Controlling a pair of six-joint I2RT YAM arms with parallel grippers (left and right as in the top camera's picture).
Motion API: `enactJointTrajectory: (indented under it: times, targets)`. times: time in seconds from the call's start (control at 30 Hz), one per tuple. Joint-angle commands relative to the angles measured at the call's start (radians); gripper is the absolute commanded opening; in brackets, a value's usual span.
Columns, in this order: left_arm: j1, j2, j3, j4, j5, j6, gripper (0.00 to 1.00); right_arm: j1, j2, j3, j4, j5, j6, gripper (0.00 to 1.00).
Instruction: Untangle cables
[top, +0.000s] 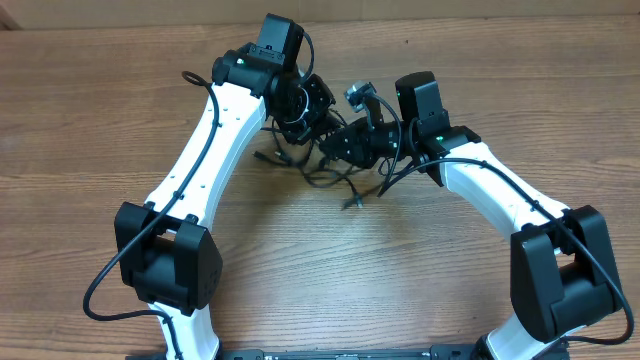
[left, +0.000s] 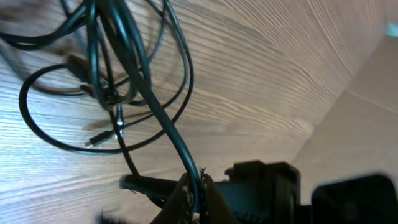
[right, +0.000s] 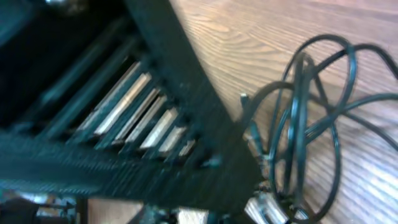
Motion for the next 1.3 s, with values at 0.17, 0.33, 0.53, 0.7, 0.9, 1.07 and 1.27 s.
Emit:
enactJointTrajectory:
  times: [0.17, 0.33, 0.53, 0.7, 0.9, 1.07, 1.27]
  targets:
    - [0.019, -0.027, 0.027, 0.004, -0.136, 0.061, 0.51, -0.010, 0.002, 0.013, -0.018, 0.018, -0.005, 0.04]
    - [0.019, -0.027, 0.027, 0.004, -0.265, 0.084, 0.88, -0.025, -0.017, 0.026, -0.017, -0.034, 0.024, 0.04]
    - [0.019, -0.019, 0.027, 0.012, -0.289, 0.084, 0.88, -0.024, -0.067, 0.044, -0.017, -0.121, 0.024, 0.04]
    - [0.019, 0.020, 0.027, 0.012, -0.303, 0.083, 0.80, -0.024, -0.083, 0.044, -0.017, -0.183, 0.024, 0.04]
    - [0.019, 0.066, 0.027, 0.025, -0.303, 0.084, 0.70, -0.024, -0.084, 0.046, -0.017, -0.217, 0.016, 0.04]
    - [0.017, 0.101, 0.027, 0.027, -0.299, 0.084, 0.72, -0.024, -0.106, 0.047, -0.019, -0.216, 0.016, 0.04]
    - [0.018, 0.145, 0.027, 0.027, -0.279, 0.085, 0.52, -0.024, -0.172, 0.047, -0.022, -0.216, 0.016, 0.04]
